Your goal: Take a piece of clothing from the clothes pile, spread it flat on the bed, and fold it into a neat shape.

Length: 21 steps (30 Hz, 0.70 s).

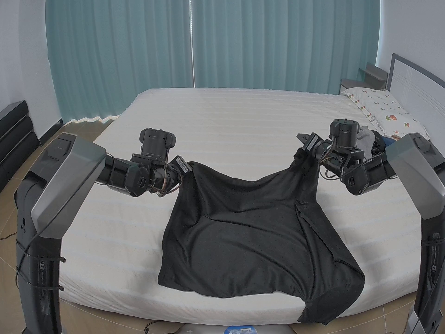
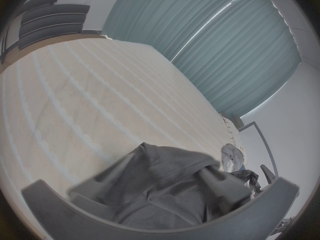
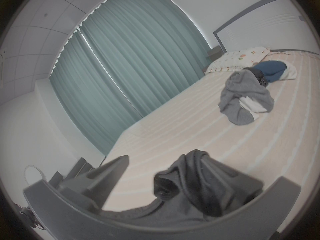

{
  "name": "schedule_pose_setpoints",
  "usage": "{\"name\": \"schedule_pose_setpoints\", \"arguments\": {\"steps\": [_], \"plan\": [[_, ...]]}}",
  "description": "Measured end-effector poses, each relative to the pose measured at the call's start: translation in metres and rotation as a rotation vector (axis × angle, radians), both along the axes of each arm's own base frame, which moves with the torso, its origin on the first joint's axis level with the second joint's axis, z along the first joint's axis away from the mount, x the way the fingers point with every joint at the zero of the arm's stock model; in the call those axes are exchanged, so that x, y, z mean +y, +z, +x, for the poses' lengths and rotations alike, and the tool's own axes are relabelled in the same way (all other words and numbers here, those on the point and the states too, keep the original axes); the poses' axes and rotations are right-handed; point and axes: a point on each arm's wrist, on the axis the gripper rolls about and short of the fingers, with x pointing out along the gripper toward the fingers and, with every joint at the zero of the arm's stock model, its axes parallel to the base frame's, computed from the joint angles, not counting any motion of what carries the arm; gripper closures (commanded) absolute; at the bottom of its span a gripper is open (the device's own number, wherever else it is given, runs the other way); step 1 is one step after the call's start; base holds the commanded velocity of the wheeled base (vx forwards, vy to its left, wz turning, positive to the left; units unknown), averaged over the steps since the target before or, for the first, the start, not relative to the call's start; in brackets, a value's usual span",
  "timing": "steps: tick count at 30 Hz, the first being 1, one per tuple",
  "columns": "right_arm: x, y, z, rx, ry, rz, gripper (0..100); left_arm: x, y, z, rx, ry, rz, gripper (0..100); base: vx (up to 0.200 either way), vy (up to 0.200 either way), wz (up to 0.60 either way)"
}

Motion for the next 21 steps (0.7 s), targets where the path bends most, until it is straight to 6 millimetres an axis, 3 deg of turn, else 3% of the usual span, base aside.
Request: {"name": "schedule_pose_setpoints", "arguments": {"steps": [5, 11, 15, 21], "plan": [[-0.018, -0.019, -0.002, 0.07, -0.024, -0.017, 0, 0.017, -0.016, 0.001, 0.077, 0.028, 0.017, 0, 0.0, 0.0, 0.0], [-0.043, -0.021, -0.007, 0.116, -0.059, -0.014, 0, 0.041, -0.017, -0.004, 0.152, 0.018, -0.015, 0, 0.0, 0.0, 0.0], [-0.053, -0.017, -0.013, 0.127, -0.066, 0.007, 0, 0.05, -0.016, -0.012, 0.178, 0.016, -0.026, 0, 0.0, 0.0, 0.0], [-0.058, 0.006, -0.026, 0.111, -0.024, 0.148, 0, 0.058, -0.014, -0.038, 0.227, -0.002, -0.045, 0, 0.0, 0.0, 0.0]]}}
